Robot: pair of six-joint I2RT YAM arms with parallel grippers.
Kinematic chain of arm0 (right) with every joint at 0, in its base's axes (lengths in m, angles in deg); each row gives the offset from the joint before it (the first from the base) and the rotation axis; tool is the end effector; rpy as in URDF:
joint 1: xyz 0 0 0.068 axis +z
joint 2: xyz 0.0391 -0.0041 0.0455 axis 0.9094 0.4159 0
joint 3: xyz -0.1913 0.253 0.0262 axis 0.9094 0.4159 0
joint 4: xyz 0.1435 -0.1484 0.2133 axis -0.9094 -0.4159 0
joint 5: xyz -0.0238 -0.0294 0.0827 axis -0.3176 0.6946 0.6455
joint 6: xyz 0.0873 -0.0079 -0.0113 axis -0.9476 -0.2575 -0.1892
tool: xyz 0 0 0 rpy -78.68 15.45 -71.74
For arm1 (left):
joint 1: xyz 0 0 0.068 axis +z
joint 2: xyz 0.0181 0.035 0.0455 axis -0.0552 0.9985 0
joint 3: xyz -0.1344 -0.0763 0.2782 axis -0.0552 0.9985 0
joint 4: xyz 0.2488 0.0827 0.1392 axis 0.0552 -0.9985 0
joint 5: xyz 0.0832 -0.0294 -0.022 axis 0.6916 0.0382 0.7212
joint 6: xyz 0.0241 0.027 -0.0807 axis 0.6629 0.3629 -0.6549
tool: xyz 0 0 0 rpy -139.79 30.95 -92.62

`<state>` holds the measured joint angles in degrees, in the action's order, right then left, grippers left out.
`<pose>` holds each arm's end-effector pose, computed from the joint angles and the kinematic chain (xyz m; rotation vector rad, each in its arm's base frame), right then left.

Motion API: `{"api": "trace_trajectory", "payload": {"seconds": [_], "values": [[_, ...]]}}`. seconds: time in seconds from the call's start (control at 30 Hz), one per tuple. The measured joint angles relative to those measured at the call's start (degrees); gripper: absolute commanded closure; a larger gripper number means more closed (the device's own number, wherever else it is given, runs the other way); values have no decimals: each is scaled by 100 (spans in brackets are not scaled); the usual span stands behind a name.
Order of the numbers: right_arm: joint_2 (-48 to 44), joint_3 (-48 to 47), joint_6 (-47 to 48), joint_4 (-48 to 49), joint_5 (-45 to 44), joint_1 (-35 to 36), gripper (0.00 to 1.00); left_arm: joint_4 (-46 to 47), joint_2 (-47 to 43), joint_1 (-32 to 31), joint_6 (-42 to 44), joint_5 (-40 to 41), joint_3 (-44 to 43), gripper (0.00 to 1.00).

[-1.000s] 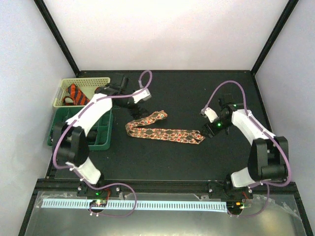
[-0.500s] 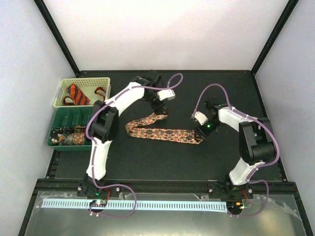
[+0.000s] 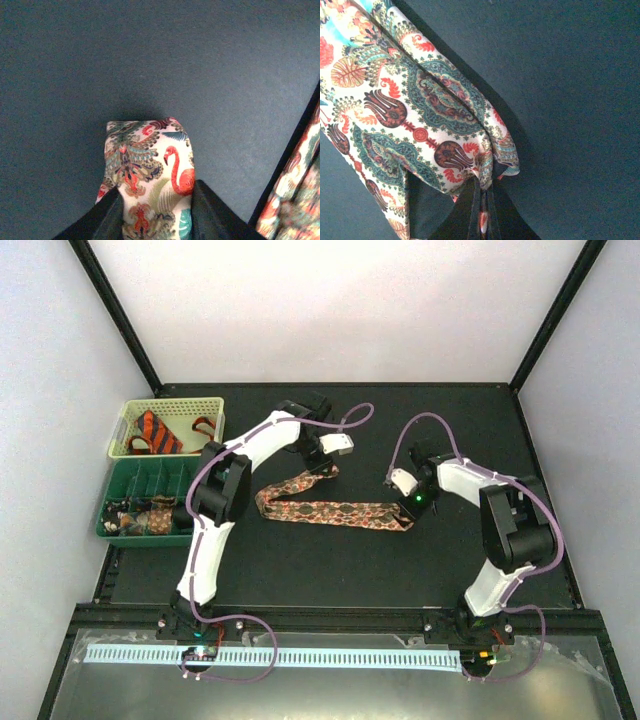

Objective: Roll the ties
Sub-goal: Flatten out the tie at the center of the board.

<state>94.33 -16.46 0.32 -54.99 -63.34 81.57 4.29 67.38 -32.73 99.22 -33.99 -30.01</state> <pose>0.3192 0.1099 0.1251 -1.0848 2.7842 0.3063 0.4624 -0.2856 0.1593 1.5698 2.4158 -0.3633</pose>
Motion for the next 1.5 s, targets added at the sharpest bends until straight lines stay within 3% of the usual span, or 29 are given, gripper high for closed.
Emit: {"api": "trace_trajectory", "payload": {"seconds": [0.07,0.2,0.23,0.27,0.33,0.57,0.7,0.8,1.03,1.33,1.5], "values": [[-61,48,39,-26,-24,-79,98,37,-50,26,52,-31,50,85],[-385,232,293,-317,-229,-603,98,114,-422,85,0,-208,372,89],[-505,275,413,-415,-297,-826,98,170,-616,136,-9,-319,529,89],[-918,361,789,-664,-629,-1596,98,240,-1191,306,-15,-590,903,88],[-1032,396,1054,-706,-717,-1864,98,411,-1436,398,9,-693,1075,87],[-1296,341,2715,-844,-1563,-4354,98,1495,-3692,1388,708,-1303,4061,58],[-1058,9,3237,-892,-1757,-4918,99,1856,-4380,1932,1606,-1362,5377,39],[-999,-120,3377,-979,-1738,-4986,98,1838,-4784,1982,2124,-1397,5939,29],[-999,-144,3469,-1163,-1637,-4983,98,2035,-4651,1591,2070,-1561,5375,24],[-997,-621,3379,-1370,-1604,-4981,98,1867,-2371,769,1589,-758,3097,29],[-997,-684,3355,-1434,-1609,-4981,98,1574,-1631,693,1742,-160,2820,37]]}}
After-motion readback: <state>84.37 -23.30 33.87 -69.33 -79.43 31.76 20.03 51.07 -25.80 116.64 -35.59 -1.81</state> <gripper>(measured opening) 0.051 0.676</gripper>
